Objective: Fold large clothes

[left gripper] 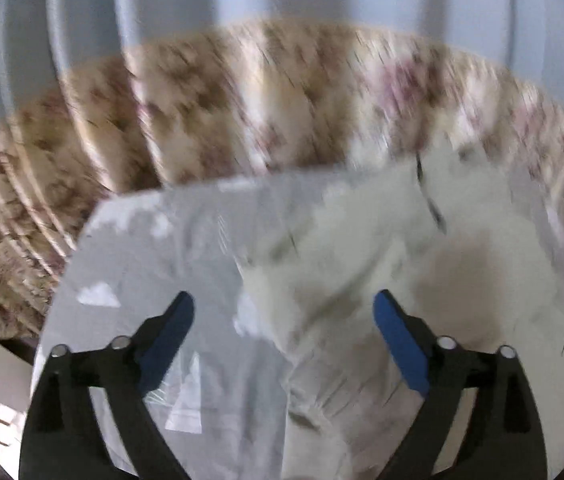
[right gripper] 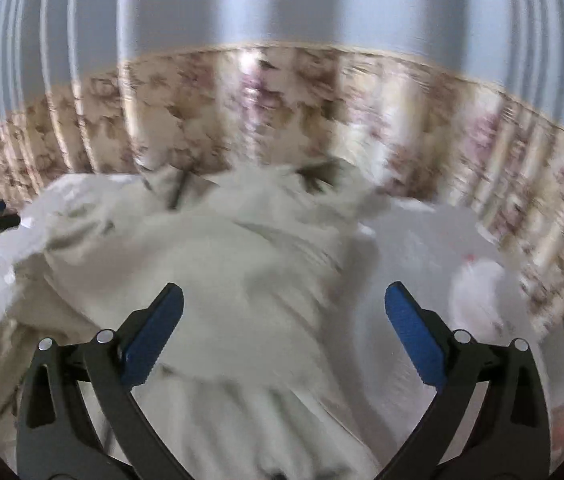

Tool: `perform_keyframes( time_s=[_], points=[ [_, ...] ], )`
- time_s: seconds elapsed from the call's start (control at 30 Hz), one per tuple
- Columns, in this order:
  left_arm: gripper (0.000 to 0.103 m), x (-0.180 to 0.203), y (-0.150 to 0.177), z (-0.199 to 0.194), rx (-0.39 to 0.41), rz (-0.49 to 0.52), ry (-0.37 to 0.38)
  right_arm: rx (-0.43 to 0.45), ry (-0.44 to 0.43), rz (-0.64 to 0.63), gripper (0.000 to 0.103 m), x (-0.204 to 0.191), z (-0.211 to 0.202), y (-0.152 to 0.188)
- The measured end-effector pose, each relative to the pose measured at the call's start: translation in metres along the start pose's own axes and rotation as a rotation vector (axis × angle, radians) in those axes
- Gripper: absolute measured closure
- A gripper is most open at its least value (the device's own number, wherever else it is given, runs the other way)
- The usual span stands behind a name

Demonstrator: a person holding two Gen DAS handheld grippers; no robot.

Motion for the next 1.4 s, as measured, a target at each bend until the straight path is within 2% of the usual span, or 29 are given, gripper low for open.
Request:
perform_keyframes(
  time_s=[0.07, 0.13, 0.2, 0.23, 0.3, 0.33, 0.37, 0.43, 0.53, 0.67, 0.73, 0.83, 0.9, 0.97, 1.07, 1.13, 1.17, 1.2, 1.23, 1.27, 1.33, 1.4],
  points=[
    [0.008, 0.014, -0.007, 0.001, 0.006, -0.028, 0.038, 0.000, -0.040, 0.008, 0.003, -0.014, 0.019, -0.004],
    [0.008, 0.039, 0.001, 0.024, -0.065, 0.002, 0.060, -0.062, -0.038, 0.018, 0.003, -0.018, 0.045, 0.003],
    [0.008, 0.055, 0.012, 0.049, -0.124, 0.026, 0.061, -0.145, 0.033, -0.019, 0.003, -0.012, 0.070, 0.021],
    [0.008, 0.065, 0.024, 0.070, -0.180, 0.031, 0.062, -0.174, 0.065, -0.036, 0.003, -0.007, 0.076, 0.029],
    [0.008, 0.074, 0.041, 0.098, -0.229, 0.036, 0.023, -0.203, 0.132, -0.024, 0.003, 0.017, 0.080, 0.044],
    [0.004, 0.079, 0.048, 0.108, -0.241, 0.045, -0.007, -0.215, 0.164, 0.001, 0.003, 0.031, 0.080, 0.048],
    [0.001, 0.085, 0.050, 0.111, -0.210, 0.077, -0.055, -0.230, 0.189, 0.047, 0.003, 0.048, 0.080, 0.052],
    [0.003, 0.091, 0.046, 0.108, -0.216, 0.088, -0.065, -0.223, 0.155, 0.146, 0.003, 0.069, 0.074, 0.054],
    [0.004, 0.102, 0.015, 0.076, -0.135, 0.072, 0.025, -0.198, 0.095, 0.267, 0.003, 0.088, 0.067, 0.053],
    [0.002, 0.128, -0.047, 0.063, -0.029, 0.045, 0.086, -0.155, 0.048, 0.277, 0.003, 0.086, 0.061, 0.044],
    [0.003, 0.140, -0.079, 0.081, -0.013, 0.071, 0.064, -0.152, 0.009, 0.276, 0.003, 0.082, 0.058, 0.044],
    [0.003, 0.147, -0.112, 0.122, -0.028, 0.116, 0.033, -0.109, -0.010, 0.267, 0.003, 0.085, 0.043, 0.032],
    [0.003, 0.146, -0.128, 0.147, -0.057, 0.148, 0.003, -0.065, 0.023, 0.224, 0.003, 0.089, 0.030, 0.014],
    [0.003, 0.139, -0.142, 0.163, -0.061, 0.167, -0.022, -0.064, 0.023, 0.178, 0.003, 0.095, 0.029, -0.010],
    [0.003, 0.132, -0.160, 0.190, -0.080, 0.156, -0.005, -0.059, 0.050, 0.114, 0.003, 0.107, 0.052, -0.056],
    [0.003, 0.130, -0.164, 0.216, -0.140, 0.168, 0.006, -0.060, 0.082, 0.109, 0.003, 0.118, 0.071, -0.081],
    [0.006, 0.133, -0.164, 0.225, -0.164, 0.172, 0.047, -0.053, 0.079, 0.135, 0.003, 0.123, 0.080, -0.092],
    [0.008, 0.140, -0.164, 0.232, -0.179, 0.183, 0.126, -0.046, 0.061, 0.162, 0.003, 0.125, 0.084, -0.099],
    [0.010, 0.150, -0.163, 0.240, -0.199, 0.233, 0.186, -0.029, 0.034, 0.184, 0.003, 0.125, 0.085, -0.105],
    [0.010, 0.159, -0.160, 0.246, -0.210, 0.303, 0.169, -0.001, -0.001, 0.191, 0.003, 0.120, 0.084, -0.113],
    [0.010, 0.176, -0.152, 0.264, -0.245, 0.426, 0.141, 0.020, -0.017, 0.166, 0.003, 0.112, 0.085, -0.122],
    [0.012, 0.185, -0.140, 0.281, -0.297, 0.462, 0.141, 0.022, -0.018, 0.148, 0.003, 0.106, 0.094, -0.129]
  ],
)
Point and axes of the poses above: each gripper's, at about its wrist camera, not at the fingertips, and z roughly the way its jaws point, x to its right, y to its underside, the point moved 6 cm from there along z, roughly the way its jaws point
